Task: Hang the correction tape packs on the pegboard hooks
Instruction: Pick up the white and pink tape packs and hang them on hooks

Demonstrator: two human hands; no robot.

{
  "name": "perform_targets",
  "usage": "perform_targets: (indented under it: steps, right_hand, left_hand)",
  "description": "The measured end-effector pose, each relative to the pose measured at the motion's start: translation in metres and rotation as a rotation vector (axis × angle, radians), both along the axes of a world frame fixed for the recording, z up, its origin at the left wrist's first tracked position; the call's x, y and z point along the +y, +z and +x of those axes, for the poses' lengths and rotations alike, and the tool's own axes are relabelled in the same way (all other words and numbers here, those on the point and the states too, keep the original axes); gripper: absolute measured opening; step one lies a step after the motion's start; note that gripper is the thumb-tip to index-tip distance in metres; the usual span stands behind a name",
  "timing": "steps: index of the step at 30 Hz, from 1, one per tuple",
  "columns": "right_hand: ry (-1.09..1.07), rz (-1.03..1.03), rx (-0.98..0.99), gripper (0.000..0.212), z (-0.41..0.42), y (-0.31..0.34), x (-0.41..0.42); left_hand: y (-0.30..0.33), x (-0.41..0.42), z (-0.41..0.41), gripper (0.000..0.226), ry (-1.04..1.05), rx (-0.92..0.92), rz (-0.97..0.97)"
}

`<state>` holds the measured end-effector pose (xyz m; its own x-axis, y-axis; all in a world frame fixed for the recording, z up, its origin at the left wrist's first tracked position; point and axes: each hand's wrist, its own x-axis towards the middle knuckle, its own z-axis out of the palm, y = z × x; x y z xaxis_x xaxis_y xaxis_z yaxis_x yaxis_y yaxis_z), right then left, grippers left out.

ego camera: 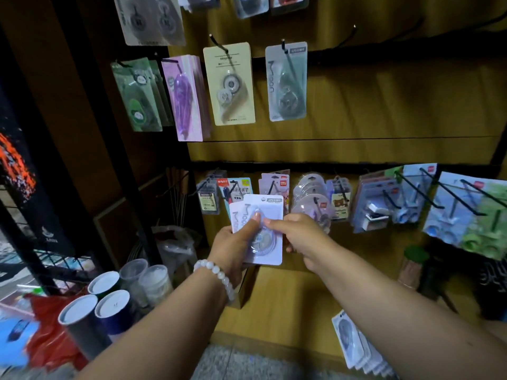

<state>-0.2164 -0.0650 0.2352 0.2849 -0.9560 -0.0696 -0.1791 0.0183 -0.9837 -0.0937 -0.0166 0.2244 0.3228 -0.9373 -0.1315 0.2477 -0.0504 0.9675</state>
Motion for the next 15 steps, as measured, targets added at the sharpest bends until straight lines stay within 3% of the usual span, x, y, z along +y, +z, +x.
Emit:
perform_targets:
  steps: [4,7,9,13,15]
  right_hand:
    - [-0.049,0.059,-0.076,0.029,-0.002,-0.001,-0.001]
    - [-0.065,0.051,-0.141,0.018,-0.007,0.004,-0.005]
    - [-0.08,0.012,-0.181,0.011,-0.011,0.013,-0.007]
    - [-0.116,-0.15,-0.215,0.012,-0.016,0.045,-0.016]
    - [-0.137,-0.233,-0.223,0.012,-0.016,0.066,-0.02]
  left_hand:
    - [0.001,0.002,0.001,0.052,0.057,0.112,0.074]
    - [0.007,0.004,0.003,0.034,0.068,0.16,0.089]
    - [0.01,0.005,0.004,0.021,0.078,0.124,0.078]
    - [0.015,0.001,0.009,0.038,0.127,0.011,0.055]
    - [0.021,-0.001,0.009,0.036,0.133,-0.024,0.056]
